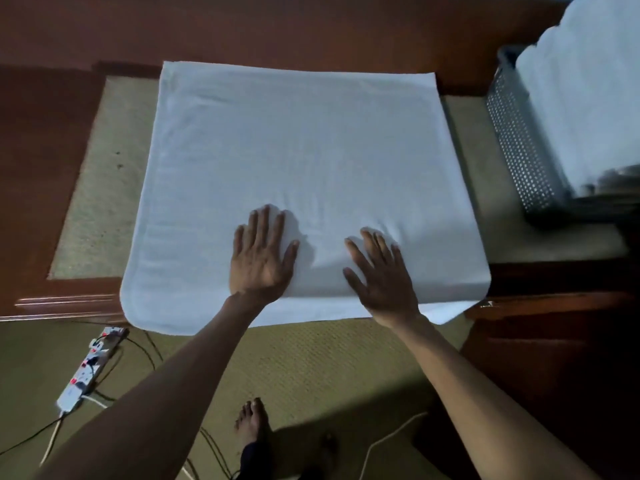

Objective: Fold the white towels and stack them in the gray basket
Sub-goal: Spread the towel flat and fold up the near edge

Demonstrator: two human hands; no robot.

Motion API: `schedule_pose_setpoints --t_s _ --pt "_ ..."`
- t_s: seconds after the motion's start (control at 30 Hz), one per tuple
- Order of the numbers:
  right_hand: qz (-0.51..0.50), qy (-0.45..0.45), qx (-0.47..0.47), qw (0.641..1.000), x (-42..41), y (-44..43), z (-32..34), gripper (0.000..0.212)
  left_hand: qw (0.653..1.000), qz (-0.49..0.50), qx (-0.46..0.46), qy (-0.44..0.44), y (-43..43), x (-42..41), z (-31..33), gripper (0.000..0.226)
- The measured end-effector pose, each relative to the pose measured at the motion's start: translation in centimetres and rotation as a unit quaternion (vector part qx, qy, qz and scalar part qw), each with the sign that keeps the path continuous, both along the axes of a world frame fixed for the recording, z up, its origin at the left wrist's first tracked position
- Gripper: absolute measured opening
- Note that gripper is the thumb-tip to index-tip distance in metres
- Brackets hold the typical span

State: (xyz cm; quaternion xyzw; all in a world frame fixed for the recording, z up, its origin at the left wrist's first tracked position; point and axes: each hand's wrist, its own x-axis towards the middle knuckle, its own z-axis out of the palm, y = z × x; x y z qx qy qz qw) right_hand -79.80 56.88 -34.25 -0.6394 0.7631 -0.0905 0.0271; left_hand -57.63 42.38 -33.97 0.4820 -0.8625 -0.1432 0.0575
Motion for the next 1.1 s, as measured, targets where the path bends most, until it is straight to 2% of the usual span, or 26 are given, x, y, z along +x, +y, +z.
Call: schedule_pose_setpoints --t_s 0.27,0.4,0.47,0.5,0.6,0.63,0.67,0.7,0.8,0.87,0.9,0.93,0.97,1.03,1.1 --pt "-0.129 0.006 0.017 0.991 -12.1 6.9 -0.6 0.063 0.999 0.015 -0.047 -0.015 0.4 -0.7 0.4 0.064" --pt "-0.207 -0.036 0.002 0.978 -14.3 9.7 -0.8 0.074 0.998 0.024 -0.055 0.0 0.5 -0.9 0.5 0.064" --pt "-0.282 -0.071 -0.038 0.956 -12.5 9.9 -0.1 0.072 0.998 0.028 -0.059 0.002 0.6 -0.9 0.5 0.064" --pt "-0.303 -0.088 -0.081 0.946 -11.2 10.0 0.3 0.064 0.998 0.03 -0.063 0.005 0.7 -0.9 0.6 0.064" --pt "-0.28 -0.146 -0.232 0.92 -6.2 11.0 -0.1 0.034 0.997 0.03 -0.068 0.027 0.8 -1.2 0.5 0.061" --pt "-0.297 -0.202 -0.258 0.897 -4.7 11.2 -0.5 0.029 0.996 0.036 -0.064 0.044 0.7 -1.3 0.7 0.058" --pt "-0.341 -0.267 -0.273 0.859 -3.6 11.2 -0.9 0.026 0.995 0.047 -0.055 0.075 0.8 -1.1 0.9 0.054" --pt "-0.405 -0.328 -0.28 0.806 -2.8 11.3 -1.6 0.025 0.989 0.059 -0.047 0.124 1.2 -0.8 1.4 0.048" --pt "-0.605 -0.472 -0.244 0.594 -3.0 10.3 -3.5 0.028 0.956 0.134 -0.069 0.25 3.9 1.1 3.4 0.025" --pt "-0.655 -0.599 -0.194 0.418 -4.0 9.6 -4.0 0.036 0.911 0.25 -0.074 0.319 6.7 2.7 4.3 0.018" --pt "-0.652 -0.657 -0.173 0.337 -4.3 9.2 -4.2 0.041 0.868 0.325 -0.062 0.37 7.8 3.5 4.4 0.018" --pt "-0.643 -0.694 -0.165 0.281 -4.5 9.0 -4.5 0.047 0.808 0.409 -0.042 0.422 8.6 4.2 4.1 0.018" --pt "-0.633 -0.712 -0.163 0.255 -4.6 8.8 -4.7 0.052 0.734 0.498 -0.022 0.461 9.0 4.9 3.4 0.019" --pt "-0.61 -0.736 -0.16 0.247 -4.8 8.3 -5.4 0.062 0.575 0.646 0.032 0.501 9.3 6.1 1.9 0.026" --pt "-0.575 -0.765 -0.18 0.227 -5.0 7.7 -6.3 0.073 0.445 0.703 0.122 0.541 9.2 7.1 0.3 0.035"
